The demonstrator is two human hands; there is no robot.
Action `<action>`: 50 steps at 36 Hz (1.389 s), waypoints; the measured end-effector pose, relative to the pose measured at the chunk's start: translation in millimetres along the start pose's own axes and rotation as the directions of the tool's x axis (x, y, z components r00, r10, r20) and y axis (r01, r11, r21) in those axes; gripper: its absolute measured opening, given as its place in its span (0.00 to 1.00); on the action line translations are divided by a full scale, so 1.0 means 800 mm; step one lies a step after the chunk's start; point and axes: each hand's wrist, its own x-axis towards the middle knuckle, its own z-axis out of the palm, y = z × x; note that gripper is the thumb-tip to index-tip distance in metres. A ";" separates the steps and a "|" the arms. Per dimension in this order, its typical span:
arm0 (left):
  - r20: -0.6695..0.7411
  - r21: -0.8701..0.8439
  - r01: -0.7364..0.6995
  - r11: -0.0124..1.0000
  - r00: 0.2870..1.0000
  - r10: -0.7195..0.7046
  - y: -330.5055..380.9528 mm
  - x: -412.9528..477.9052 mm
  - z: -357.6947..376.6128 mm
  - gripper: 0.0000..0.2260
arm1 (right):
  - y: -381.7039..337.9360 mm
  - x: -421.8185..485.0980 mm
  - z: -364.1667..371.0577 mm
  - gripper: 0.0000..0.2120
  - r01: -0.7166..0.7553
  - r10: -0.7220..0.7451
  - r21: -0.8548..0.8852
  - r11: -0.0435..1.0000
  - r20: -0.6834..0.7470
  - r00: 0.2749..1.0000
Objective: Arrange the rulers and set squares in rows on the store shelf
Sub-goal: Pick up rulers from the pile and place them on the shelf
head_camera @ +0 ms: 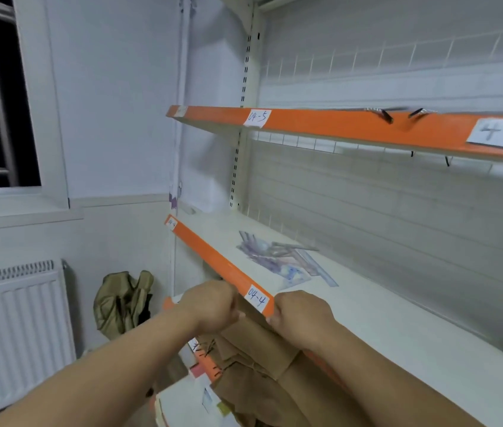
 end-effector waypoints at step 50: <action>0.341 0.097 -0.564 0.820 0.793 0.504 -0.136 0.433 0.023 0.24 | 0.062 0.265 0.051 0.23 -0.510 0.566 -0.277 0.815 0.190 0.802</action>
